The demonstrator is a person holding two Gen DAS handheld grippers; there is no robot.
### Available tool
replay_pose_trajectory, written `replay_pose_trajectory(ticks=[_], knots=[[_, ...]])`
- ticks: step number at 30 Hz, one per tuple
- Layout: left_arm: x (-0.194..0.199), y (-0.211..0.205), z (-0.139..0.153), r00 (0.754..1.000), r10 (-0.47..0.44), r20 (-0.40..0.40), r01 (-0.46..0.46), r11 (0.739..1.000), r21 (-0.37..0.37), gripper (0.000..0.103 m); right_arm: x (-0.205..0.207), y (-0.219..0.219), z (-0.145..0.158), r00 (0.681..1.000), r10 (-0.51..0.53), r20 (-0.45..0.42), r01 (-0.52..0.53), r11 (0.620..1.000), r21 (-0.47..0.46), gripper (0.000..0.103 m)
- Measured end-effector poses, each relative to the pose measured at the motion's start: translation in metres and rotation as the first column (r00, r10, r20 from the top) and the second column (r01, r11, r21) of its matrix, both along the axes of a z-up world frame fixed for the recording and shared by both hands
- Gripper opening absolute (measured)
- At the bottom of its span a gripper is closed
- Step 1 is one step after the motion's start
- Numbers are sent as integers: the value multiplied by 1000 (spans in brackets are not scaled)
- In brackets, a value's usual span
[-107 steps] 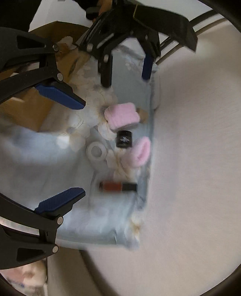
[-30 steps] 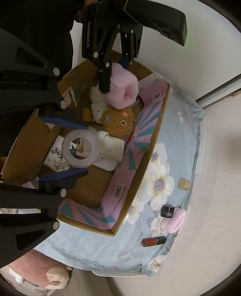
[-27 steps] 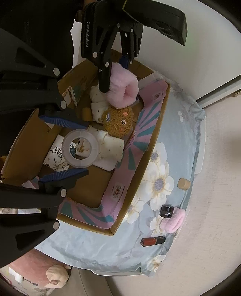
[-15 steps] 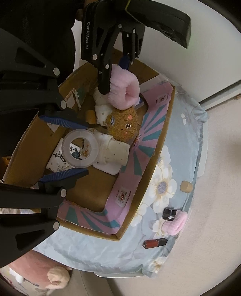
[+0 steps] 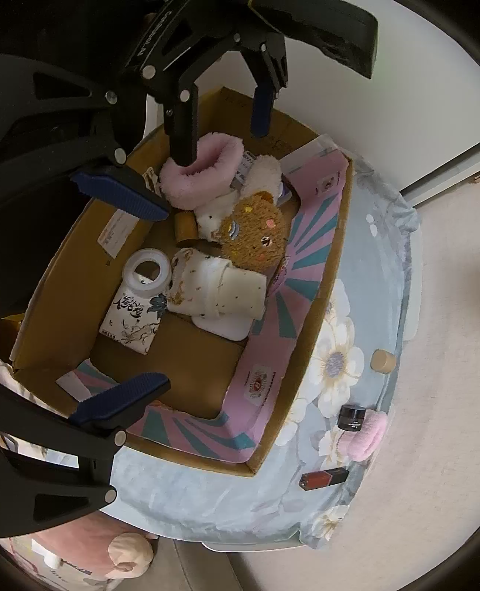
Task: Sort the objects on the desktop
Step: 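Move both tools back from the box to the tray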
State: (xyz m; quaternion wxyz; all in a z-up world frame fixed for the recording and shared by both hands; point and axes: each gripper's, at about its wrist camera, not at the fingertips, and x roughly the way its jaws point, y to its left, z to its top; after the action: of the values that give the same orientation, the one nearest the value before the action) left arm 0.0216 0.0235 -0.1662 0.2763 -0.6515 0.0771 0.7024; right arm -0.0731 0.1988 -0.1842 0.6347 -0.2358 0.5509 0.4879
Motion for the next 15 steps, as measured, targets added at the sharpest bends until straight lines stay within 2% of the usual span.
replay_pose_trajectory(ticks=[9,15], knots=[[-16,-9,14,1000,19,-19,-18,1000,7,103,6,8,11,999,3,45,-4,1000,4,82],[-34,-14,31,997,37,-61,-36,999,18,103,19,11,25,999,-37,16,37,998,47,82]])
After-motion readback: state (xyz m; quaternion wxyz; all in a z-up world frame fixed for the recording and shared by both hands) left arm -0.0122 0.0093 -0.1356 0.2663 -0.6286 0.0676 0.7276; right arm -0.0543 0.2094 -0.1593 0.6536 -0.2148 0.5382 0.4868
